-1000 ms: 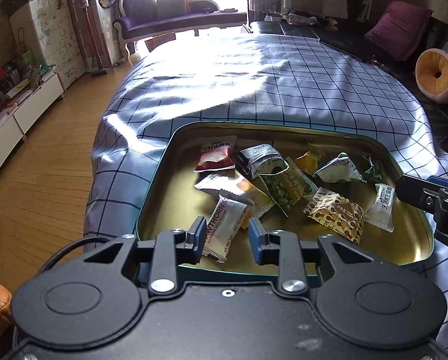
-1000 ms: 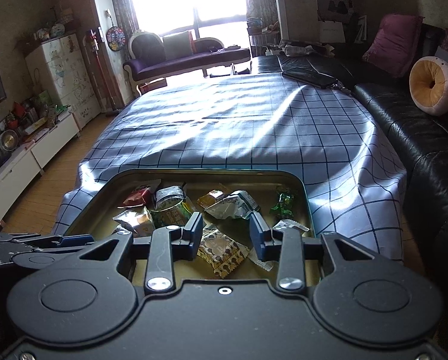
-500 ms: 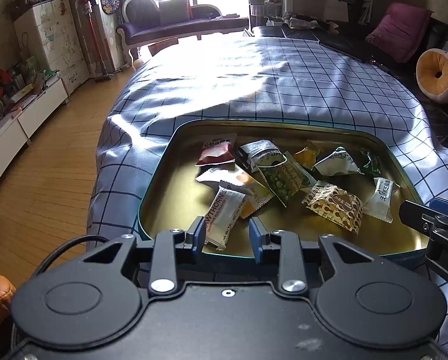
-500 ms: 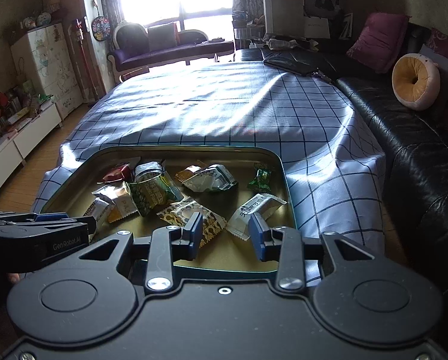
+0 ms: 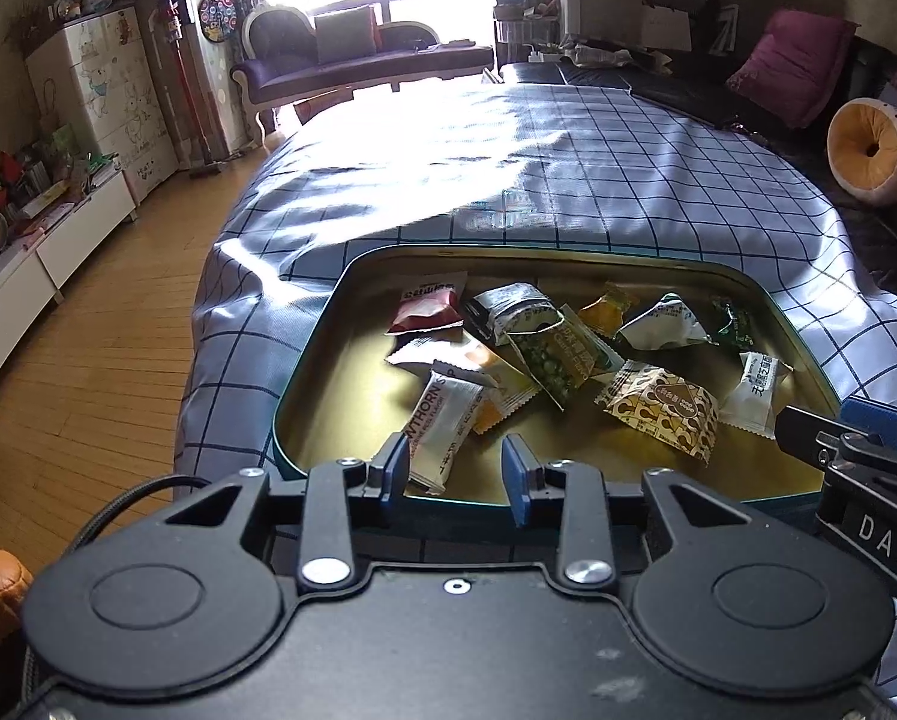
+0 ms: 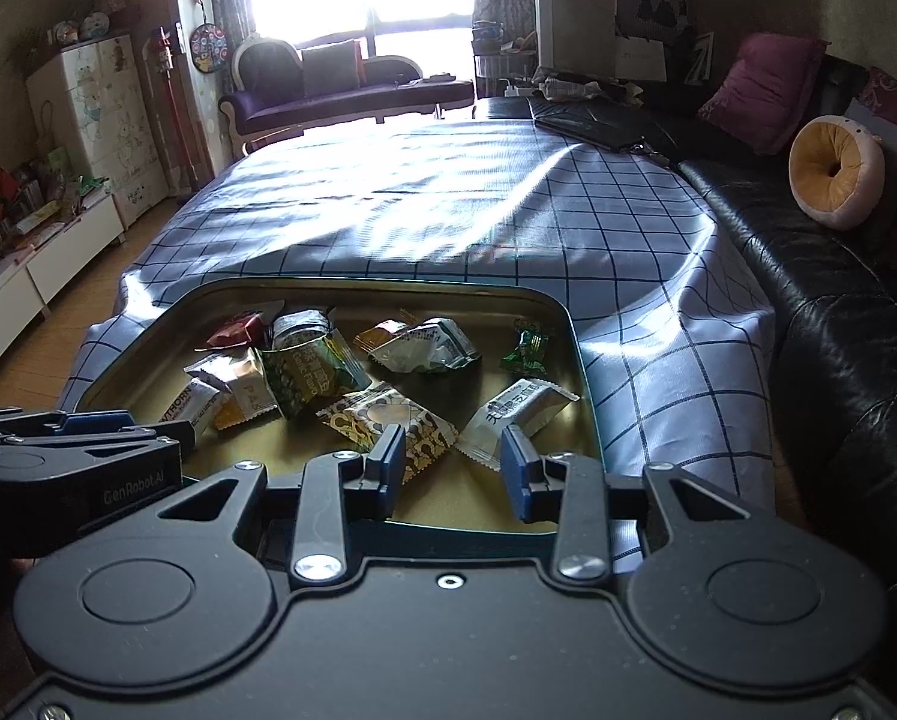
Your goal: Organize snacks
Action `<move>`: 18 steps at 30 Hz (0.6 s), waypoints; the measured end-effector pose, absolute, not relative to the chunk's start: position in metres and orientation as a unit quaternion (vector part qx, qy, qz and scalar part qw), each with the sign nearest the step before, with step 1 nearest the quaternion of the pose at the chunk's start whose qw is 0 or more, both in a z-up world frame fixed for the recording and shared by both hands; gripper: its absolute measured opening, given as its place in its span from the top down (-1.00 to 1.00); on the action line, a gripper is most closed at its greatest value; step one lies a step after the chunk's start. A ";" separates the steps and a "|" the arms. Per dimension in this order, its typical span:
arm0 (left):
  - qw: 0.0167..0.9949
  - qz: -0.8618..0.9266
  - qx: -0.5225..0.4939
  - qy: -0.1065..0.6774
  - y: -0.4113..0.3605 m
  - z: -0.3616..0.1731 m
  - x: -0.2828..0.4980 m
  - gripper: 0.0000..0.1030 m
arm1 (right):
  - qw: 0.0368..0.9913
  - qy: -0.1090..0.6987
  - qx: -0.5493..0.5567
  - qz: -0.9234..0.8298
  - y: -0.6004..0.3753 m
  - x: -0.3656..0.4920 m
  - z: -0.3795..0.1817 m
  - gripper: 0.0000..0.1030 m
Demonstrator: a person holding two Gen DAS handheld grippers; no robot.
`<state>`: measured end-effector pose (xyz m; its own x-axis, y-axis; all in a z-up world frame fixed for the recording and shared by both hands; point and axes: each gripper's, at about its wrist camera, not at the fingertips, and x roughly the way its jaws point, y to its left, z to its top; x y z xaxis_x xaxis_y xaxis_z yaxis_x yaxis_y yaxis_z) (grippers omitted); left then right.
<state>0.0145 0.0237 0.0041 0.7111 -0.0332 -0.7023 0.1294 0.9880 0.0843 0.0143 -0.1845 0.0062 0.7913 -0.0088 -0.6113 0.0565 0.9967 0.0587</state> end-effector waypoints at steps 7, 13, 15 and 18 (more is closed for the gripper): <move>0.924 -0.044 0.063 0.375 0.023 0.006 0.013 0.33 | 0.944 0.327 0.040 -0.017 -0.185 0.015 0.004 0.11; 0.925 -0.041 0.059 0.373 0.025 0.006 0.012 0.33 | 0.943 0.329 0.039 -0.017 -0.184 0.016 0.004 0.11; 0.925 -0.039 0.058 0.373 0.025 0.006 0.012 0.33 | 0.943 0.329 0.038 -0.017 -0.183 0.016 0.004 0.11; 0.925 -0.038 0.057 0.373 0.026 0.006 0.011 0.33 | 0.943 0.330 0.037 -0.016 -0.183 0.016 0.003 0.11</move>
<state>0.0113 0.0257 0.0061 0.7194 -0.0269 -0.6941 0.1125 0.9906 0.0782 0.0158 -0.1826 0.0034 0.7813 -0.0054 -0.6241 0.0545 0.9967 0.0596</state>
